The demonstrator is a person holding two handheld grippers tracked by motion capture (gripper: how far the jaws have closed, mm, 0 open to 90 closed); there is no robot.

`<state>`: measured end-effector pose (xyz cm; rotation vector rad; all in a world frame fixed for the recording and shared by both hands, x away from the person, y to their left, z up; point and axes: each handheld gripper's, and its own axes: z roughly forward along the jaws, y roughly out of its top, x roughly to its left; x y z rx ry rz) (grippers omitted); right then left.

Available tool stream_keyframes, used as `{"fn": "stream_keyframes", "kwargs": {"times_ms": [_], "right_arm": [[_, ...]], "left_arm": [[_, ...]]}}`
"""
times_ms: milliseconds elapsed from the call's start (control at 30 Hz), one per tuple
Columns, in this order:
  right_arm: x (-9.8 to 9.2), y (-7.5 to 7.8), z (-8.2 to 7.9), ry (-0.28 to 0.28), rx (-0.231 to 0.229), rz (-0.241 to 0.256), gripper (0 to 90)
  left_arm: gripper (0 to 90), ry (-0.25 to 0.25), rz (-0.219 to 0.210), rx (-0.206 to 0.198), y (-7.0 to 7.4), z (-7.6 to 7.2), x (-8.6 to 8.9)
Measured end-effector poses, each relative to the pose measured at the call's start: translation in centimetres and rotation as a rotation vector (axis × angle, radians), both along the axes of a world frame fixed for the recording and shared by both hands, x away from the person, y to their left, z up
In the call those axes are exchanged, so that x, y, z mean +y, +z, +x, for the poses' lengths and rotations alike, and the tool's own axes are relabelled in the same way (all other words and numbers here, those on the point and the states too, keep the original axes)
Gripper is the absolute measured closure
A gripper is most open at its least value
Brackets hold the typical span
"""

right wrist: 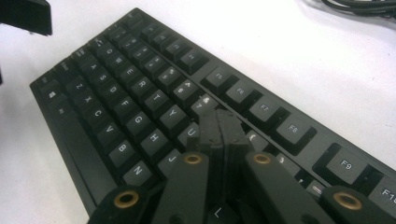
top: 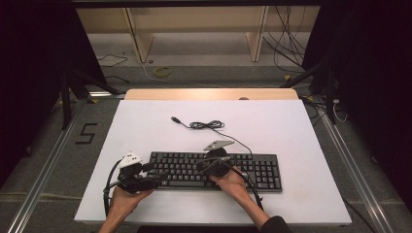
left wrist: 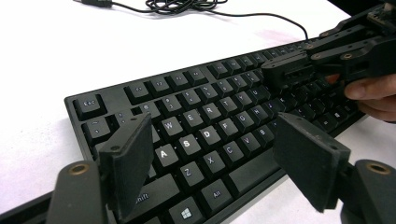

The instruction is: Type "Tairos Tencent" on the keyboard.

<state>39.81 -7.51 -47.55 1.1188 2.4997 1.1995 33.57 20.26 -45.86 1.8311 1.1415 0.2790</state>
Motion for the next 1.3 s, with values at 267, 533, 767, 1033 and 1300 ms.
{"fn": "stream_keyframes", "kwargs": {"times_ms": [267, 533, 767, 1033, 1300], "right_arm": [[0.1, -0.2, 0.0, -0.006, 0.01, -0.013, 90.0], [0.3, -0.3, -0.2, -0.012, -0.003, -0.038, 90.0], [-0.1, 0.0, -0.3, -0.022, 0.008, -0.001, 90.0], [-0.7, 0.9, -0.8, -0.01, -0.013, 0.062, 83.0], [-1.1, 1.2, -1.1, -0.003, -0.017, 0.084, 77.7]], "left_arm": [[27.2, 0.0, -0.003, -0.007, 0.0, -0.1, 0.0], [27.0, 0.005, -0.006, -0.007, 0.0, -0.1, 0.0], [26.8, 0.007, -0.002, -0.004, -0.1, 0.0, 0.2], [26.7, 0.01, -0.001, -0.008, -0.1, 0.0, 0.1], [26.7, 0.01, 0.001, -0.01, -0.1, 0.0, 0.1]]}}
